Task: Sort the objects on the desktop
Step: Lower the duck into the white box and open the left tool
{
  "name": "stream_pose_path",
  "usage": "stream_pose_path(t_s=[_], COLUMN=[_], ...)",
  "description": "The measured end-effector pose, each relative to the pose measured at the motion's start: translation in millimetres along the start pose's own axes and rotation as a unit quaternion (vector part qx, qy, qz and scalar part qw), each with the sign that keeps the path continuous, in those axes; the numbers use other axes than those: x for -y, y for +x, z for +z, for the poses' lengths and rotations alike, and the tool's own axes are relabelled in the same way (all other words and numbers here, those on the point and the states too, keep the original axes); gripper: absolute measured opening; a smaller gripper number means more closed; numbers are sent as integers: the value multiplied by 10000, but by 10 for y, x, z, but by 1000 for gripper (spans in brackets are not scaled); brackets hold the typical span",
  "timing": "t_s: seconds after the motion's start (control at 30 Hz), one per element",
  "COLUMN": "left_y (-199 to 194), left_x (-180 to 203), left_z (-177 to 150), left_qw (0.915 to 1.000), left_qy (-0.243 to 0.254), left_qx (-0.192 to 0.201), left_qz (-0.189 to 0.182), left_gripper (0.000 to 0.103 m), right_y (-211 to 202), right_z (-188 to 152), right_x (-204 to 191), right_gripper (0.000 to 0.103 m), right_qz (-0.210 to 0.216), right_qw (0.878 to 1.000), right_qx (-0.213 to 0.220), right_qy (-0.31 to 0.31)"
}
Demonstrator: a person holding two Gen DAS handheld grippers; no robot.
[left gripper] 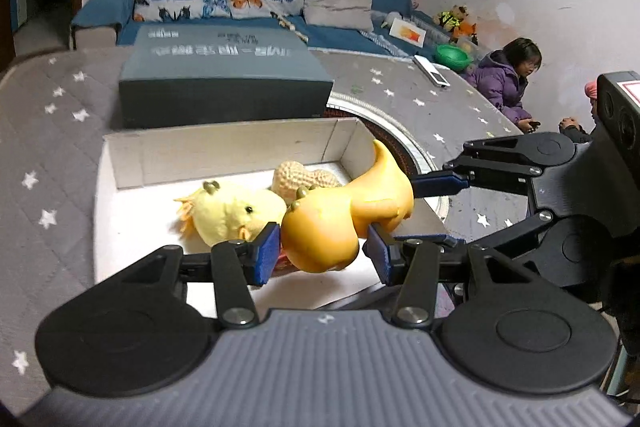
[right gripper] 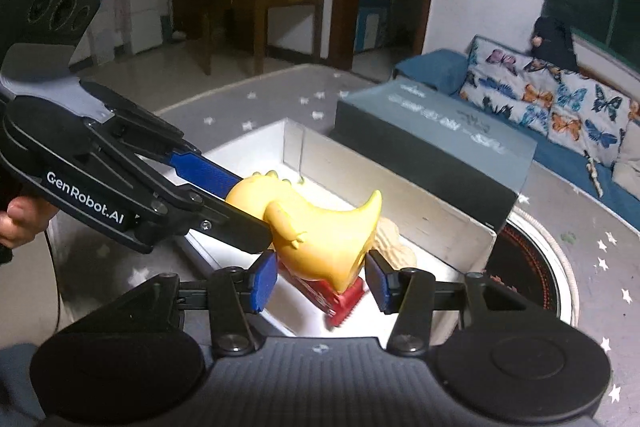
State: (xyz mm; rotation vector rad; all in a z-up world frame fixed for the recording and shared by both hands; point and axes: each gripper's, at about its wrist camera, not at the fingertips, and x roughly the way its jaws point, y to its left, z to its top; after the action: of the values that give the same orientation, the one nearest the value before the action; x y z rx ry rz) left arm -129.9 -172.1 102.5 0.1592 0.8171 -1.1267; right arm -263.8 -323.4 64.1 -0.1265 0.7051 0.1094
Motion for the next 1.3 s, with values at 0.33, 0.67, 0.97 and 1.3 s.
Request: stream_pose_path(t_s=[0.33, 0.67, 0.97, 1.3], left_y=[303, 362, 263, 114], left_x=[-133, -197, -171, -77], left_z=[-83, -83, -69, -24], left_qw=[9983, 9978, 9978, 9965], left_qy=[-362, -381, -312, -92], left_qx=[-449, -542, -484, -339], left_qz=[-83, 37, 340, 763], left_gripper=[49, 49, 66, 78], right_y=[297, 346, 249, 107], right_z=[-79, -140, -166, -198], right_x=[143, 202, 208, 190], right_gripper=[50, 56, 71, 82], right_qz=[250, 174, 52, -181], right_qw=[9983, 9980, 9986, 9971], right_qx=[-514, -607, -407, -188], right_qy=[-115, 50, 337, 712])
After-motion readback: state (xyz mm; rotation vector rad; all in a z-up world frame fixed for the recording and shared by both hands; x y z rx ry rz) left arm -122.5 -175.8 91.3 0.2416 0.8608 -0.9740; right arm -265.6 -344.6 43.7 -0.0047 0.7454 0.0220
